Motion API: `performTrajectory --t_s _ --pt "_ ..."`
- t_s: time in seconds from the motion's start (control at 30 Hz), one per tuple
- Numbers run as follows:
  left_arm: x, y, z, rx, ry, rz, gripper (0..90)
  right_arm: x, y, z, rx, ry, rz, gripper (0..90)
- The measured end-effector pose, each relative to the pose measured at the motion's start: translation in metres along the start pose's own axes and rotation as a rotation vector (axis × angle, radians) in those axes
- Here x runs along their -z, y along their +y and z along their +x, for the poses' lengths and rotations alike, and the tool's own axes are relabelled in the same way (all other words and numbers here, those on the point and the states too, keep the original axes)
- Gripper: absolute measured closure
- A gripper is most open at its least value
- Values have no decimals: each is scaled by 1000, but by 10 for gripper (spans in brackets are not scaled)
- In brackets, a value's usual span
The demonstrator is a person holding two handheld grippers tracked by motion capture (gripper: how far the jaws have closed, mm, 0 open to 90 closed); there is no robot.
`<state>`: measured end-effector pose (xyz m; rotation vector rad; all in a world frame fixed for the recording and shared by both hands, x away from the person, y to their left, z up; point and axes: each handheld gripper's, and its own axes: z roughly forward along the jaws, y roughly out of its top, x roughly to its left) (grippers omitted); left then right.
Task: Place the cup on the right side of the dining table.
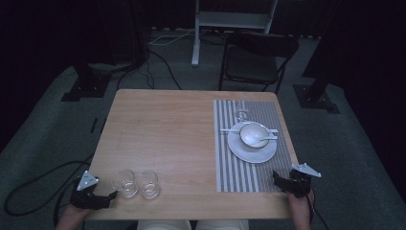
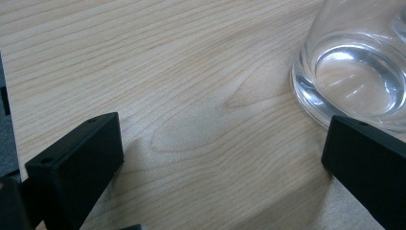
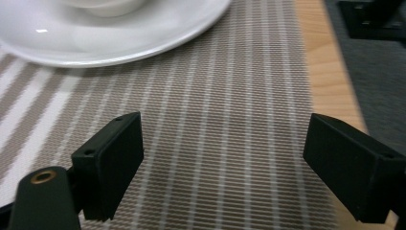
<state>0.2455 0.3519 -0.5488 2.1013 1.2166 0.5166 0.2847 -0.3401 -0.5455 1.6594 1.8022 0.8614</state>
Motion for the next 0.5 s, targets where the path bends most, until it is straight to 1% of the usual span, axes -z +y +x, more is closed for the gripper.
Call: performTrajectory --t_s 0.1,0.13,0.17,0.23,0.27,0.33,0.47,0.5 --pt "0 0 0 -1 0 1 8 0 -1 -5 -22 -53 10 132" --pt "0 0 0 -1 0 1 8 0 -1 -5 -22 -53 10 132" --pt "0 0 0 -1 -1 1 8 0 -1 -7 -32 -71 18 132" --pt "0 0 0 -1 -1 1 8 1 -2 -15 -71 -119 26 132" --pt "0 0 0 -1 -1 1 8 2 -2 -16 -75 -125 23 132" --pt "0 0 0 -1 -1 1 8 2 -3 -21 -101 -140 23 132" --pt "0 0 0 -2 -1 1 8 5 -3 -29 -146 -187 27 132" --pt "0 0 0 -2 -1 1 8 6 -3 -30 -156 -199 20 132"
